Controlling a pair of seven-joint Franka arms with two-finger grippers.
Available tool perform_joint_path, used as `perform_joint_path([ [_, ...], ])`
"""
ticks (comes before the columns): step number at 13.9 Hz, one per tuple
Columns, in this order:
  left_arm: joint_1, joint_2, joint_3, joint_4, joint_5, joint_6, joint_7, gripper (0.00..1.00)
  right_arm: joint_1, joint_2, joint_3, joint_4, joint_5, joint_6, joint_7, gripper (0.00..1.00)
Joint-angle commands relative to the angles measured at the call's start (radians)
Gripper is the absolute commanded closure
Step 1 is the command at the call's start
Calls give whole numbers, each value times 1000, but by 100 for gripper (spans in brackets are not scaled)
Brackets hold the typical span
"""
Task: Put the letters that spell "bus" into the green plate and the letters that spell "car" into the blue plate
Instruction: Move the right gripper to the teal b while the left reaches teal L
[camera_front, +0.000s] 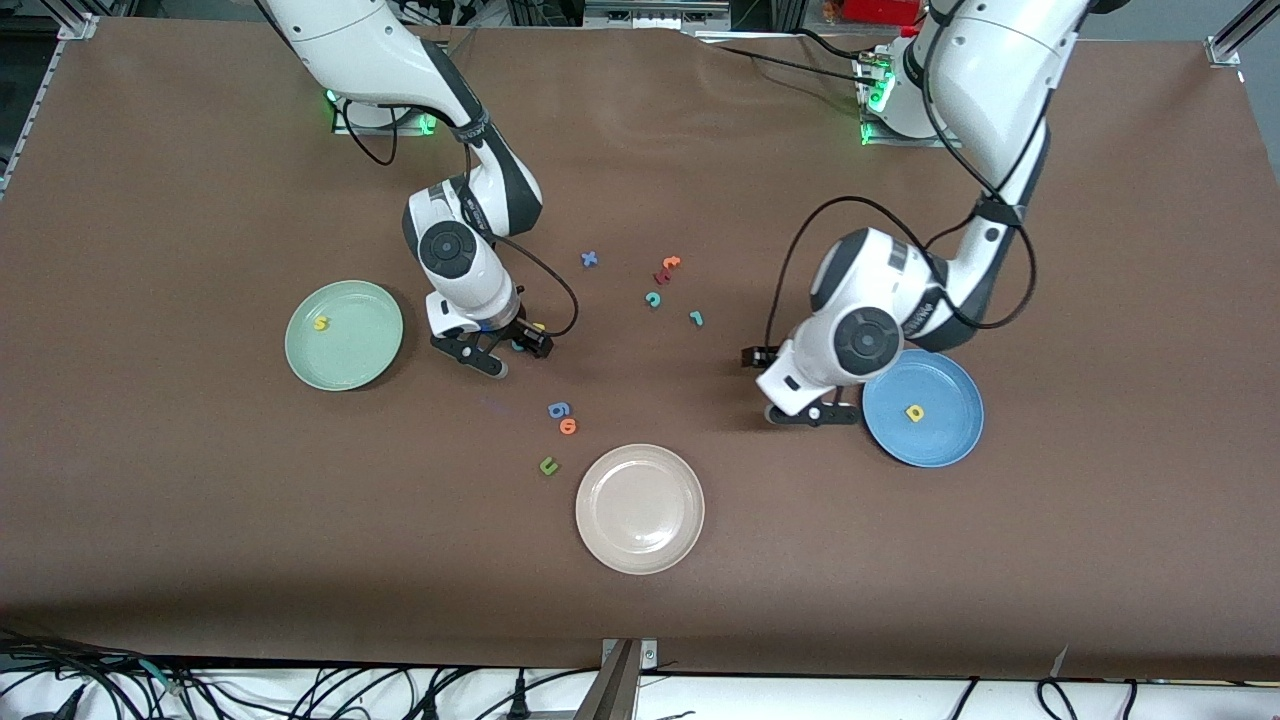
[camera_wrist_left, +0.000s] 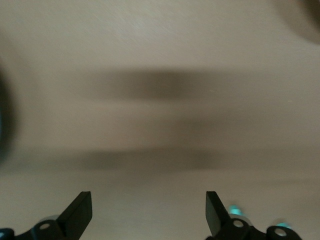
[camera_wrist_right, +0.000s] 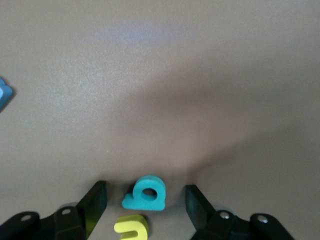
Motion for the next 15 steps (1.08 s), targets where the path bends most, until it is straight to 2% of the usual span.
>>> perform_joint_path([
  [1,-76,-20,9,-59,-21,84,-162,0,7,6,10,3,6,-40,14,35],
  [3,-102,-52,8,-148,-21,179,-201,0,7,6,9,3,6,-40,12,41],
  [6,-127,-101,-1,-285,-20,327,-259,0,2,3,4,10,4,-38,0,40],
  [9,-170,-100,-3,-299,-20,338,-342,0,2,3,4,10,-2,-37,-11,40],
  [15,-210,-92,-3,-374,-20,474,-406,0,-1,3,3,13,-5,-37,-72,41],
])
